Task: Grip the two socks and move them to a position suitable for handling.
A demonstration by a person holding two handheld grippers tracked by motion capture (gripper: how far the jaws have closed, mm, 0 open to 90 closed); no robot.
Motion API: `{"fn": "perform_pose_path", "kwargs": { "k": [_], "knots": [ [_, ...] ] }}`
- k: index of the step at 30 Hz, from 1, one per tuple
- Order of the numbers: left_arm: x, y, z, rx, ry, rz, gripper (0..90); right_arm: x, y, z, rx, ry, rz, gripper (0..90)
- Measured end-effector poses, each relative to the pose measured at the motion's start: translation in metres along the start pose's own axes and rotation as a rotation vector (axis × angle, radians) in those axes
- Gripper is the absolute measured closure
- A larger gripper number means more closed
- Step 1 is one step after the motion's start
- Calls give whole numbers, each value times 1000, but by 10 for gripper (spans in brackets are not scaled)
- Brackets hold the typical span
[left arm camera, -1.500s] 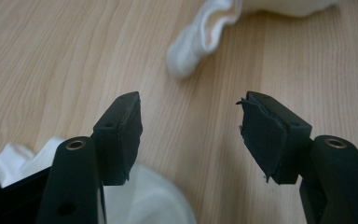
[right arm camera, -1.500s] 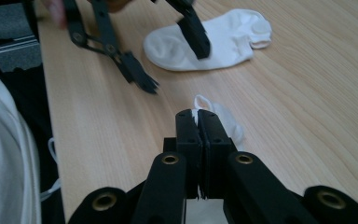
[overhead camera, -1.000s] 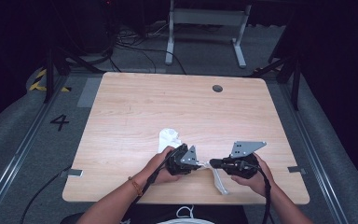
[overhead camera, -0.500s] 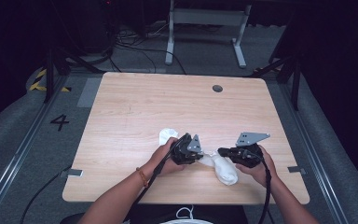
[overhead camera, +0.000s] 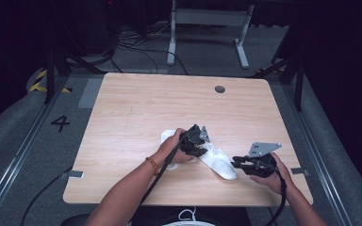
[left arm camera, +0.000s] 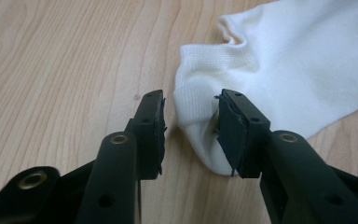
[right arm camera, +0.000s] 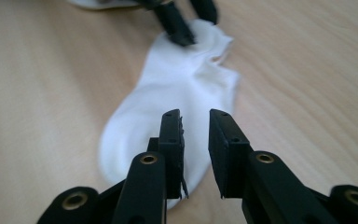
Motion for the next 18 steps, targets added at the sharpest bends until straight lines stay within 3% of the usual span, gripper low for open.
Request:
{"fn": "perform_pose_path", "kwargs": {
  "k": [5,11,13,18],
  "knots": [
    [4,0,1,5,6,-7,611,15,-8,-8,7,45,-39,782],
    [10,0,1,4,13,-22,617,21,-18,6,68,45,-50,808],
    [11,0,1,5,7,-26,617,26,-20,12,87,49,-75,814],
    [19,-1,0,-8,1,-54,630,31,-20,11,102,28,-86,817]
  ]
}}
Point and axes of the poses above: each handheld gripper's, and its own axes: z roughly forward along the jaws, y roughly out of its top, x roughly to its left, the point moved 5 cm from there along z, roughly forward along the jaws, and after that the axes turned 11 degrees about -y, right-handed, at the moved point
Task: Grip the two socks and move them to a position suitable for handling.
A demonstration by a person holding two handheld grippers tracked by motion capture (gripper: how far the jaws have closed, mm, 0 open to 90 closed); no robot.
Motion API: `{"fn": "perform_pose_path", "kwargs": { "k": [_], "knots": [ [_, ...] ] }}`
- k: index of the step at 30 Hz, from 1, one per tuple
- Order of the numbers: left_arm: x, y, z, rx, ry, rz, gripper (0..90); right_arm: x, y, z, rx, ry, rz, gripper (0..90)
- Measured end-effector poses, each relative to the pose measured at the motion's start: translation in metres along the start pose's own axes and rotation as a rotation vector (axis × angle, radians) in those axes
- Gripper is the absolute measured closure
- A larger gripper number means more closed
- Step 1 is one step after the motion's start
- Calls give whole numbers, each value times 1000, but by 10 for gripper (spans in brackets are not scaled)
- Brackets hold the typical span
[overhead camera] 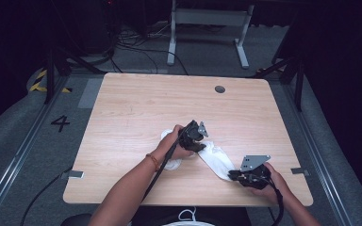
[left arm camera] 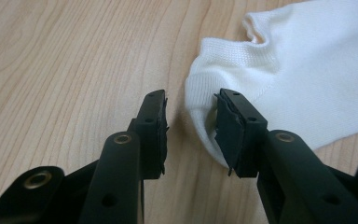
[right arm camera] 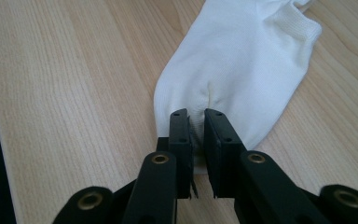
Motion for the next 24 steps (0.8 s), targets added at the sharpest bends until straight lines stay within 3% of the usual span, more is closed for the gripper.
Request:
{"fn": "perform_pose_path", "kwargs": {
  "k": [5,7,13,15,17,21,22,24],
  "knots": [
    [1,1,1,8,2,3,637,0,1,-5,-26,8,9,807],
    [3,2,1,8,-4,-7,636,-2,2,-13,-72,16,14,781],
    [5,3,1,12,-12,-12,614,1,1,-7,-62,28,-14,727],
    [5,4,2,13,-15,-10,610,-1,4,-4,-62,17,-11,667],
    [6,5,3,7,-23,-15,608,-4,6,-1,-76,30,5,670],
    [8,5,3,4,-53,-15,617,-4,3,7,-48,45,4,692],
    [8,5,4,0,-67,-9,693,-4,4,8,-48,57,9,746],
    [7,6,4,2,-75,-7,739,-3,4,8,-43,59,9,768]
  ]
}}
Point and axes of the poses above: each handheld gripper's, and its own axes: z roughly forward along the jaws, y roughly out of its top, x roughly to its left, the point moved 5 cm from there along z, roughly forward along the jaws, and after that the axes turned 11 degrees about -y, right-handed, at the moved point
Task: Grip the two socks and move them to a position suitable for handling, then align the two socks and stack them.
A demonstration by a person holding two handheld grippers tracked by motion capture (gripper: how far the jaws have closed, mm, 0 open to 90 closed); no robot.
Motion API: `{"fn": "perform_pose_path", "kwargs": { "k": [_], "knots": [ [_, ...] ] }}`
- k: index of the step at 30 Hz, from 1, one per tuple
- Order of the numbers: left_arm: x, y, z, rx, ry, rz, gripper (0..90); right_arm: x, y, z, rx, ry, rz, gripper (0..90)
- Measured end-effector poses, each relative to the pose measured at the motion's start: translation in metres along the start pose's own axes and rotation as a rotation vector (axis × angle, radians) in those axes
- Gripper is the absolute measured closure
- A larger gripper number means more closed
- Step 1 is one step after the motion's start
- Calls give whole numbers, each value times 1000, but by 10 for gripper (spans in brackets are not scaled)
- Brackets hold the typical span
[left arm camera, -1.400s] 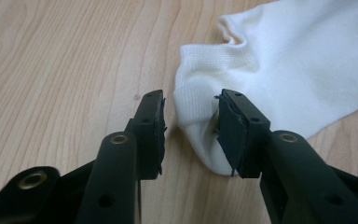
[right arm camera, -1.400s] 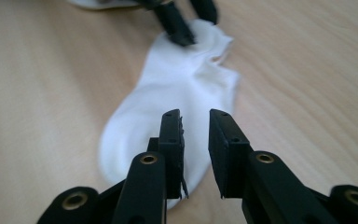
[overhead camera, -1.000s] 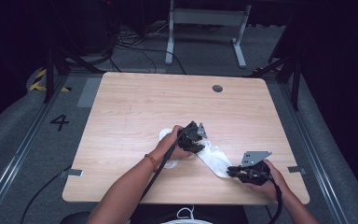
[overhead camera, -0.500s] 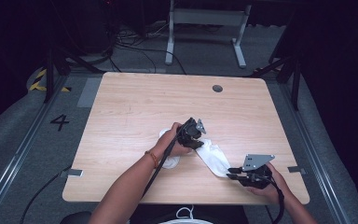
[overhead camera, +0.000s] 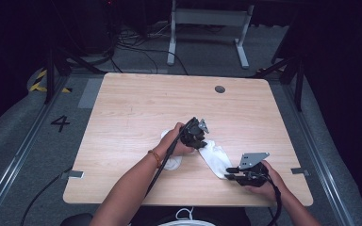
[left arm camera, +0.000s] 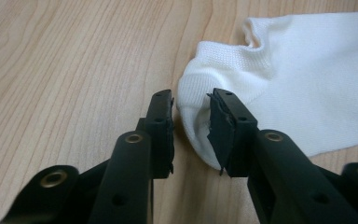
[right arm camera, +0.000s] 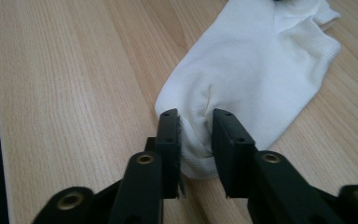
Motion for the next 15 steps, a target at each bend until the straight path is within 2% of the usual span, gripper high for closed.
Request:
{"fn": "perform_pose_path", "kwargs": {
  "k": [2,4,10,15],
  "knots": [
    [0,2,1,8,-10,-1,759,1,1,0,3,-2,-9,826],
    [-1,3,1,13,-21,-3,839,2,1,0,9,-3,-6,844],
    [-2,4,2,19,-24,-1,865,3,1,-1,8,-8,-12,852],
    [-1,5,2,21,-30,2,869,5,6,-5,-14,-7,-14,854]
  ]
}}
Point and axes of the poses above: each handheld gripper's, and its own axes: z roughly forward along the jaws, y roughly out of its top, x roughly to its left, the point moved 5 cm from there along z, roughly forward along the jaws, and after that the axes turned 11 degrees about -y, right-handed, at the moved point
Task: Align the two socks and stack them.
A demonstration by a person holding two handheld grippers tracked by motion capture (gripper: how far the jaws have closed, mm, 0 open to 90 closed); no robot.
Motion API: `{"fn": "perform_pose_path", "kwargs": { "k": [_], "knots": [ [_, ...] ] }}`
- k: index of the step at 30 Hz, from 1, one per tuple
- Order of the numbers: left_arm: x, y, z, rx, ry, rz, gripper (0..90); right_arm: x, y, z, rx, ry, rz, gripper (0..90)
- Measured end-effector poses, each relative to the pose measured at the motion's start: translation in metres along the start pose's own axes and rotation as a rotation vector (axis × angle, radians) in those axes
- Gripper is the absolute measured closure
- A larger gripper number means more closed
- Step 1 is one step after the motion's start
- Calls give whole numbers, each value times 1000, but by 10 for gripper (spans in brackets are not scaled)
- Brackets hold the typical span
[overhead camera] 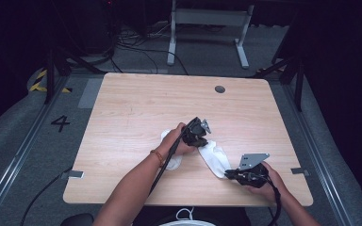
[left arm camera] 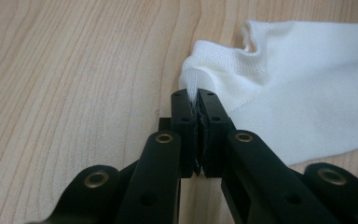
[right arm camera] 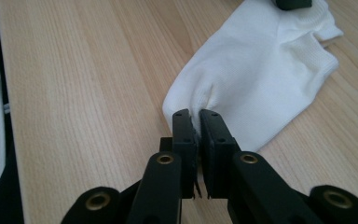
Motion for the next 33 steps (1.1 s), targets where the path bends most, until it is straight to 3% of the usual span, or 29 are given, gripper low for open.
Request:
{"fn": "perform_pose_path", "kwargs": {
  "k": [10,15,20,28,33],
  "knots": [
    [0,3,-12,-46,-20,-9,869,7,10,-5,-42,8,-4,856],
    [2,2,-30,-59,-20,-1,866,12,24,-7,-87,15,-14,857],
    [8,-8,-54,-78,-9,-3,866,19,49,-5,-139,27,-31,857],
    [20,-34,-93,-81,52,4,866,37,93,18,-181,43,-74,857],
    [30,-55,-104,-80,76,-24,866,49,117,45,-172,61,-101,857]
  ]
}}
Point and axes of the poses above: each handheld gripper's, and its own axes: z roughly forward along the jaws, y roughly out of its top, x roughly to its left, the point moved 5 cm from there along z, roughly forward along the jaws, and after that the axes turned 11 degrees about -y, right-handed, at the moved point
